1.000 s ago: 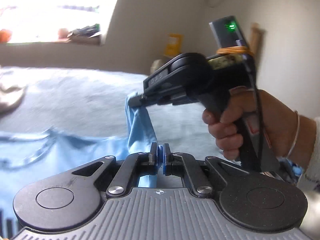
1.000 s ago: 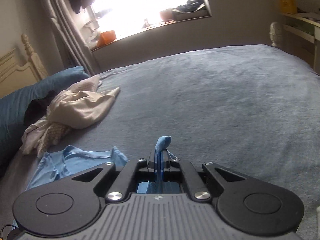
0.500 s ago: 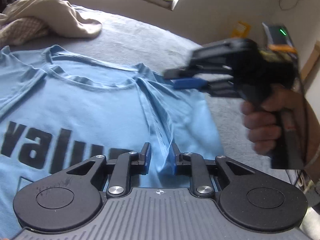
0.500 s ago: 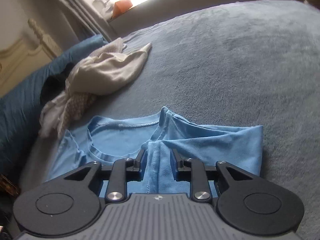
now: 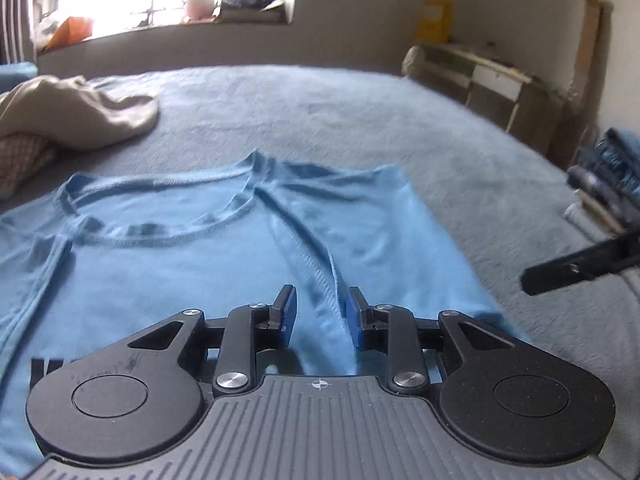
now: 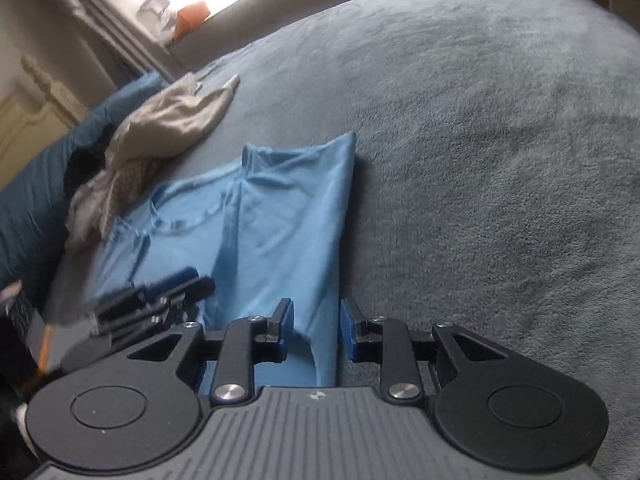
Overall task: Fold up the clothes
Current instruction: 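Lay the held sleeve edge onto the T-shirt body with the right gripper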
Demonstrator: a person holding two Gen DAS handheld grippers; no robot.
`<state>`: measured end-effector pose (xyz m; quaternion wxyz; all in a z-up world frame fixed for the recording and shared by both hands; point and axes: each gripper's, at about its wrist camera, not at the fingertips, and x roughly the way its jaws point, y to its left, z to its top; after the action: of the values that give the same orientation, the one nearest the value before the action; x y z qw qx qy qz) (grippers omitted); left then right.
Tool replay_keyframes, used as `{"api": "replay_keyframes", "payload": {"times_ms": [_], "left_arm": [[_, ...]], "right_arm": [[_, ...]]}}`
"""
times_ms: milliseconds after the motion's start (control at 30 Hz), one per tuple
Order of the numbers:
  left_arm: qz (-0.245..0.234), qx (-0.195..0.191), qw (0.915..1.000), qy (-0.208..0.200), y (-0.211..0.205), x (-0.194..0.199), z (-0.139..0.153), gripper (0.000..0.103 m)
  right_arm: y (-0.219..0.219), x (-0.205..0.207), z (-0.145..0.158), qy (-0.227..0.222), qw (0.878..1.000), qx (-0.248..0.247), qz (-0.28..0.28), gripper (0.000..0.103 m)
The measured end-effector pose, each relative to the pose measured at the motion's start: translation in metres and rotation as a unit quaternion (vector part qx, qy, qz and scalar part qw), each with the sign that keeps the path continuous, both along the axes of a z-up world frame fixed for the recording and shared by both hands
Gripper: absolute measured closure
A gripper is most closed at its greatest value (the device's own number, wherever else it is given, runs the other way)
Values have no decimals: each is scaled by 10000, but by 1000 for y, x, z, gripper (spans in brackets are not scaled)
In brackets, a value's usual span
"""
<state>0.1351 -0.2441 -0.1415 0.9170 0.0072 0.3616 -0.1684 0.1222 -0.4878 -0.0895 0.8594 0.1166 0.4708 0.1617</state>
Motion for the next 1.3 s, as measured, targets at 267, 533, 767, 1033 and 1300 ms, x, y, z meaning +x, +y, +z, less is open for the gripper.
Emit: {"api": "replay_keyframes", "payload": {"times_ms": [267, 533, 767, 1033, 1300], "left_arm": [[594, -61, 9980, -228, 11, -7, 13, 77], [-606, 250, 9942, -847, -36, -21, 14, 76], [-647, 352, 9962, -455, -46, -25, -8, 76], [-847, 481, 9944, -420, -40, -28, -9, 76], [-1230, 621, 9885, -623, -41, -34, 6, 76]], "right_arm": [[56, -26, -18, -787, 9759, -1752, 1032, 75], [56, -31, -27, -952, 9702, -2105, 734, 99], [44, -35, -34, -887, 9755, -1969, 420, 99], [13, -43, -21, -539, 9920, -1127, 156, 70], [-19, -19, 4, -609, 9970, 181, -443, 77]]}}
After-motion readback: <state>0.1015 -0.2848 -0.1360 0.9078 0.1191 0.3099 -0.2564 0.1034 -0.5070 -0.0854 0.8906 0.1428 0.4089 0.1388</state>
